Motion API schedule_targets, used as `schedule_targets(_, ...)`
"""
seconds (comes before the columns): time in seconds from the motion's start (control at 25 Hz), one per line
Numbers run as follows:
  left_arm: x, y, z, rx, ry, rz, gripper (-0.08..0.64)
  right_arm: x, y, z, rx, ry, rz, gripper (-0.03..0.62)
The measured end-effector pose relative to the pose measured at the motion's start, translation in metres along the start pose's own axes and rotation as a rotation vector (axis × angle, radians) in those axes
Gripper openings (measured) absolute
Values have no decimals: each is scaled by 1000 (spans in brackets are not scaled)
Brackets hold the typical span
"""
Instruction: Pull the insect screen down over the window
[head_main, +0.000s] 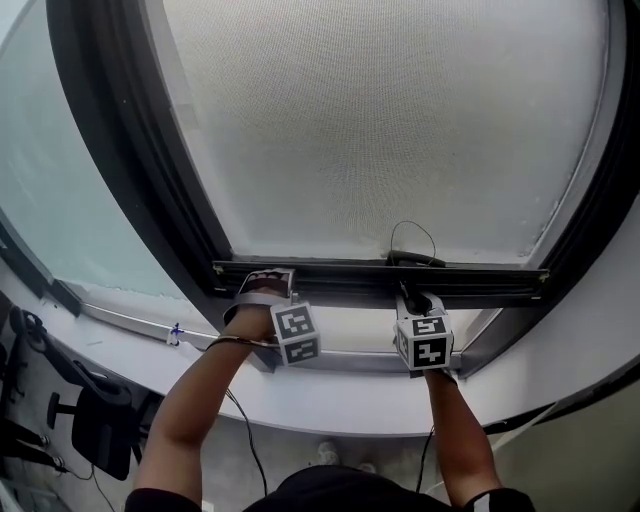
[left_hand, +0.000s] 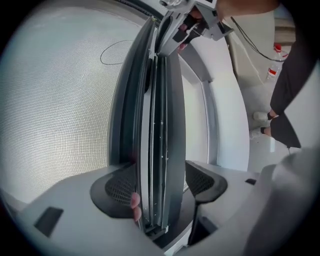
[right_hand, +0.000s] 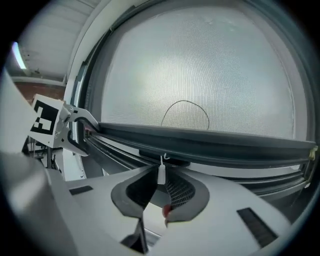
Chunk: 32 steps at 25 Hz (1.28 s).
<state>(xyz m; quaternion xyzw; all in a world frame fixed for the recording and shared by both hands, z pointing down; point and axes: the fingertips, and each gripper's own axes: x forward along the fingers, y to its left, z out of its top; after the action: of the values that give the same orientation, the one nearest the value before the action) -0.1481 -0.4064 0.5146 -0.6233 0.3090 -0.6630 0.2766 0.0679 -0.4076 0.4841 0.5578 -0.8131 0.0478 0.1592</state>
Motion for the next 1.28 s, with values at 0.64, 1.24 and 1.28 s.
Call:
schedule_targets(0.64, 1, 0, -2, -6, -1, 8, 313, -41, 38, -129, 49, 206, 42, 54)
schedule_targets(1.24, 0, 1, 0, -28, -15, 9, 313, -27, 72, -243, -19, 500, 96, 54)
schedule_targets(1.28, 0, 2, 0, -29, -14, 10, 313, -29, 76, -246, -32, 524, 107, 54)
